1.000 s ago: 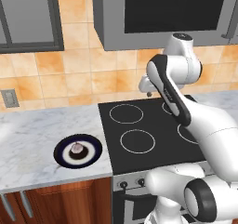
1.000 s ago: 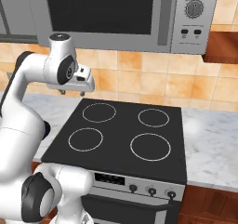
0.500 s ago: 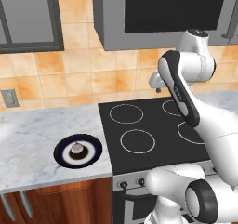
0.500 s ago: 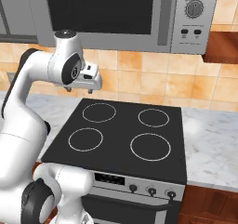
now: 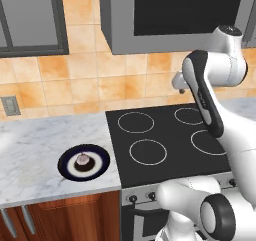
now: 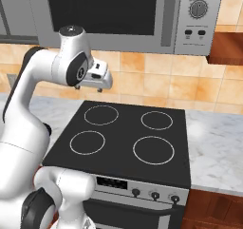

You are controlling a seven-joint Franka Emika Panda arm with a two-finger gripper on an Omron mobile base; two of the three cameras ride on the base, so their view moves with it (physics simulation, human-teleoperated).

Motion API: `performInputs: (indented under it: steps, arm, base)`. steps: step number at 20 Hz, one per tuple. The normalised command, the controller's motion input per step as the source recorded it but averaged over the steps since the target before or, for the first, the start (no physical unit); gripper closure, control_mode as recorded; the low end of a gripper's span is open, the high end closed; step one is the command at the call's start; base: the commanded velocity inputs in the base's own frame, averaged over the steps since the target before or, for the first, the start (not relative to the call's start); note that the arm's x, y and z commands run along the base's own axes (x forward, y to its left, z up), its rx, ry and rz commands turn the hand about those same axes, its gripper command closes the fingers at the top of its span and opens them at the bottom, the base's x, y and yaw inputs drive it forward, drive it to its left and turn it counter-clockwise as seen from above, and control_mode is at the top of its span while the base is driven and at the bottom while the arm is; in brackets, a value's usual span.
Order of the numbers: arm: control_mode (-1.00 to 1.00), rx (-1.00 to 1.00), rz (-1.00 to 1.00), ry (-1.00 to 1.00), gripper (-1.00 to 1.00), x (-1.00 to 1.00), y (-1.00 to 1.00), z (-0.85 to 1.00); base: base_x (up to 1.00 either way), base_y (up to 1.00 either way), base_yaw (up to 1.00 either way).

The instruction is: Pick the garlic from the counter and place it in the microwave. Then turn on the microwave.

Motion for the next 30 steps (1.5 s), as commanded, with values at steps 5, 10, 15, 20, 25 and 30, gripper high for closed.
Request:
performInputs:
  steps: [5,10,15,20,25,30]
  arm:
    - [-1.0,-0.01,-0.08,-0.05,-1.0,-0.04,-0.36,0.21]
    - [-1.0,0.0,-0.04,-0.05,-1.0,-0.04,-0.45,0.29]
    - [-1.0,0.0,-0.03,-0.09,-1.0,-0.12,-0.4,0.35]
    - [-1.0,0.0,-0.03,-0.12,-1.0,-0.11,-0.39,0.36]
    - [-1.0,0.0,-0.02,-0.13,-1.0,-0.06,-0.36,0.31]
    - [-1.0,0.0,-0.02,-0.1,-1.0,-0.03,-0.34,0.24]
  base:
    - [0.0,0.0,0.0]
    - [0.0,0.0,0.0]
    - [0.0,0.0,0.0]
    - [0.0,0.0,0.0]
    - [0.0,0.0,0.0]
    - [0.0,0.0,0.0]
